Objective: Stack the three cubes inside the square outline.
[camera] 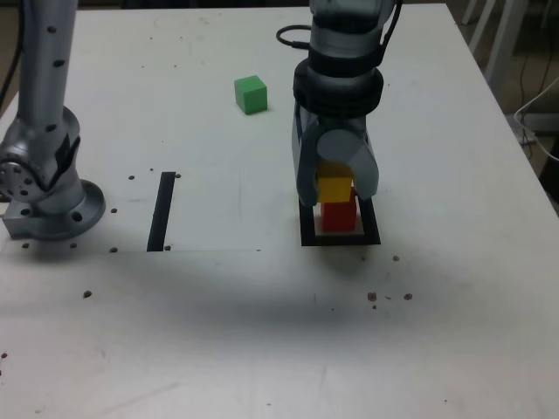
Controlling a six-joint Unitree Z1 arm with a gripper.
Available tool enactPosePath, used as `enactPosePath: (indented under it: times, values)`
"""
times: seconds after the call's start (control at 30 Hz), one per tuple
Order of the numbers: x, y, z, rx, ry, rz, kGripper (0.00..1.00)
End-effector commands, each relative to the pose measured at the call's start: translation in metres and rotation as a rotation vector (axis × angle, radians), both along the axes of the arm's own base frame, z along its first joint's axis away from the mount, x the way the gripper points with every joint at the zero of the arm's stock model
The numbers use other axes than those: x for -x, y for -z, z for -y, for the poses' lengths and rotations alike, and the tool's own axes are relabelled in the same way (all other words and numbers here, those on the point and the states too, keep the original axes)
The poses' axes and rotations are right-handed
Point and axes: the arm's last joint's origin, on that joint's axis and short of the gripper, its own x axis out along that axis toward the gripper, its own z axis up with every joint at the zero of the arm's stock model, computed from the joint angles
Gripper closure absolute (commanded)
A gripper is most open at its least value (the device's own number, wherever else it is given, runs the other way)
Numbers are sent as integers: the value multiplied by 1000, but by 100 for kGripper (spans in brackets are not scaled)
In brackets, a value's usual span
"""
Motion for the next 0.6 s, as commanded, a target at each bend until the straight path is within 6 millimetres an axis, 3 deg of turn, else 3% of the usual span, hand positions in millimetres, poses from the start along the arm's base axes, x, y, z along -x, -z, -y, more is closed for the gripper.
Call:
enactPosePath:
  times: [0.0,0.17,0.57]
  values:
    - [0,2,1,5,0,-3,61]
    - [-1,3,1,12,4,2,54]
    - [-4,6,1,15,10,13,52]
